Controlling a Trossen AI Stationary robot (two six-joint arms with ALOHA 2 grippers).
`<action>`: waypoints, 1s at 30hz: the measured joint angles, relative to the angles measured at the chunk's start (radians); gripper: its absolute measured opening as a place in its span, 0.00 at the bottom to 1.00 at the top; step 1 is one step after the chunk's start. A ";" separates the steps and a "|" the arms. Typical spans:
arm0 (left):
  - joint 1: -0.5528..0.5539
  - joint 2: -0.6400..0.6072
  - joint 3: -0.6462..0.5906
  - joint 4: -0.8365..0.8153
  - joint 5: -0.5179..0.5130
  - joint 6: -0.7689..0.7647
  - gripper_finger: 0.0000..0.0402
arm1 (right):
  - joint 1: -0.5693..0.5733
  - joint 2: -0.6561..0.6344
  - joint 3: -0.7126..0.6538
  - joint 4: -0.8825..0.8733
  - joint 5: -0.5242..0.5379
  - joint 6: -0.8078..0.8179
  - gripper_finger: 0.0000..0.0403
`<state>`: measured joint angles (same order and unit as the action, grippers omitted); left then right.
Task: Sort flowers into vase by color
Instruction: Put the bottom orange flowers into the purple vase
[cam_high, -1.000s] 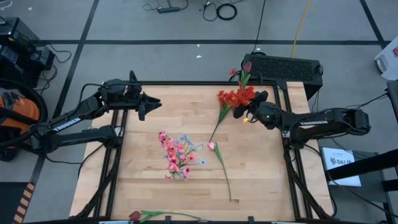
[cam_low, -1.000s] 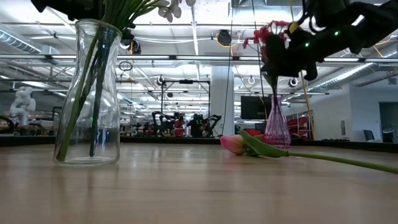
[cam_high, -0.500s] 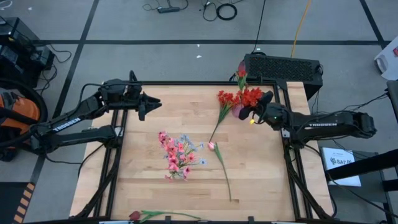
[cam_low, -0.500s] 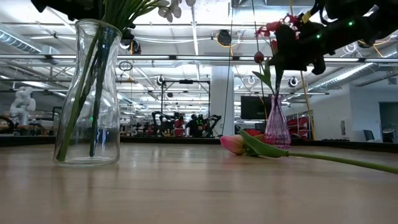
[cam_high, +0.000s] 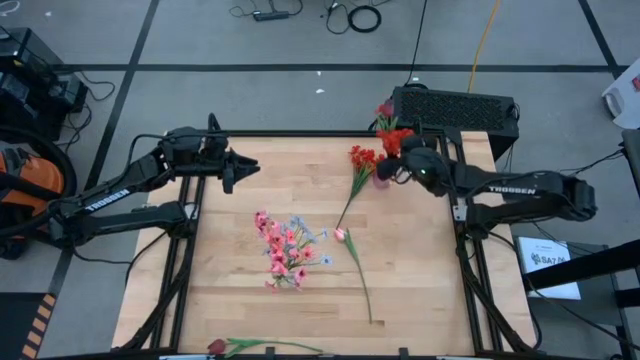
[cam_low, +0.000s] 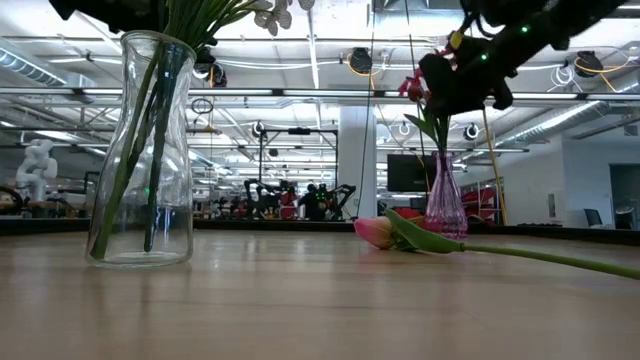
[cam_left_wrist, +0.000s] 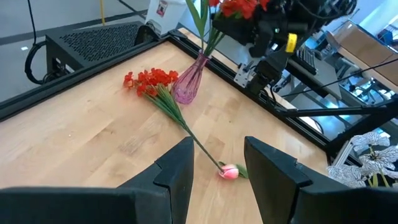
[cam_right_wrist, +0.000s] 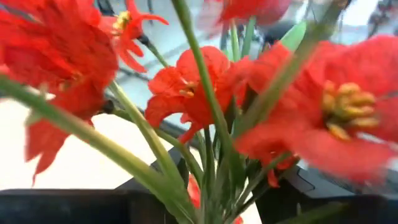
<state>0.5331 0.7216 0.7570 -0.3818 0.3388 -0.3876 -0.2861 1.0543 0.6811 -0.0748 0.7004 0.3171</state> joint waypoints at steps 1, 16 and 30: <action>0.000 0.000 0.000 -0.003 0.000 0.000 0.37 | -0.007 0.013 0.026 -0.048 -0.001 0.024 0.37; -0.015 0.000 0.000 -0.029 0.001 0.001 0.37 | -0.080 0.102 0.256 -0.494 -0.308 0.167 0.37; -0.015 0.000 0.000 -0.029 0.001 0.010 0.37 | -0.081 0.098 0.553 -0.795 -0.341 0.140 0.37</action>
<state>0.5182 0.7216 0.7570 -0.4103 0.3401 -0.3775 -0.3672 1.1526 1.2345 -0.8702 0.3592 0.4576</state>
